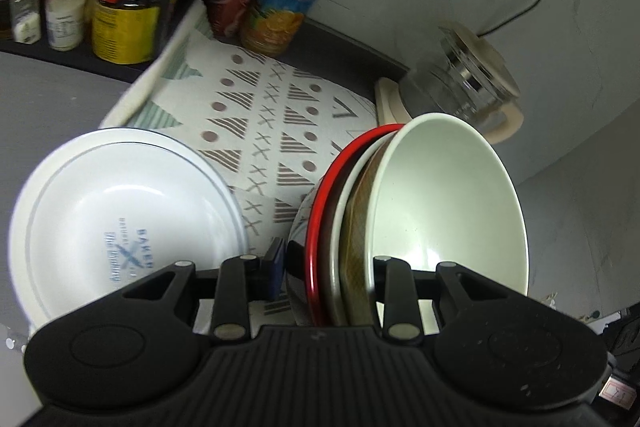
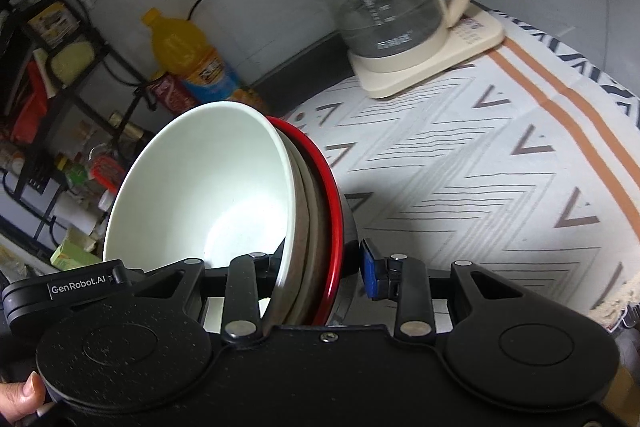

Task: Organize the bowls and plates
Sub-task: 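Carry the bowl stack over the plates and lower it onto them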

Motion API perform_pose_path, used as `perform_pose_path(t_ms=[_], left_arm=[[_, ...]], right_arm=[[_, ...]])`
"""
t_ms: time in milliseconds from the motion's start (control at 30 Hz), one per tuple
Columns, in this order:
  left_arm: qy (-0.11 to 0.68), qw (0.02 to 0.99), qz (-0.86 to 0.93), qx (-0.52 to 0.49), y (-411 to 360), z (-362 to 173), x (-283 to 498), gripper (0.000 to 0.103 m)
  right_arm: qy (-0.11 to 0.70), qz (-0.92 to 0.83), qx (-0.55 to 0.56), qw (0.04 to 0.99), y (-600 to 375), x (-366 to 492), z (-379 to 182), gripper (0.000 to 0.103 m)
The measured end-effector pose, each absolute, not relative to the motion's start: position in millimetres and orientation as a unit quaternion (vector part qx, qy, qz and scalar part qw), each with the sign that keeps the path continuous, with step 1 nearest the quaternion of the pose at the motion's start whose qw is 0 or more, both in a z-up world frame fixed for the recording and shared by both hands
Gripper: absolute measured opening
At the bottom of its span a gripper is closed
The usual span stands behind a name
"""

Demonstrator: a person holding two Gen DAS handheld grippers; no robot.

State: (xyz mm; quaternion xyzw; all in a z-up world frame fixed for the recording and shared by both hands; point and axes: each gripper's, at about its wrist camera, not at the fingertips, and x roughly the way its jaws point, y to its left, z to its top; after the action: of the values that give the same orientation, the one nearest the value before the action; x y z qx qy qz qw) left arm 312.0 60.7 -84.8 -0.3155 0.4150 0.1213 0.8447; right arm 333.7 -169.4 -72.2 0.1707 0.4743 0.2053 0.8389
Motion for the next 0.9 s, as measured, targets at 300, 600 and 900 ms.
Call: perform_pose_path(t_ms=[300, 600, 900], left_arm=[[0.394, 0.843, 0.158, -0.329, 90.5, -75.0, 277.2, 0.029], [0.381, 0.834, 0.196, -0.347, 116.8, -75.5, 245.2, 0.029], [0.38, 0.82, 0.231, -0.36, 137.3, -83.9, 225.2, 0.029]], right_arm=[[0.476, 0.246, 0.15, 0.831, -129.1, 322.9, -65.3, 0.033], [0.486, 0.281, 0.131, 0.817, -91.9, 313.8, -66.1, 0.033], [0.503, 0.307, 0.113, 0.8, -58.7, 308.9, -78.6, 0.033]])
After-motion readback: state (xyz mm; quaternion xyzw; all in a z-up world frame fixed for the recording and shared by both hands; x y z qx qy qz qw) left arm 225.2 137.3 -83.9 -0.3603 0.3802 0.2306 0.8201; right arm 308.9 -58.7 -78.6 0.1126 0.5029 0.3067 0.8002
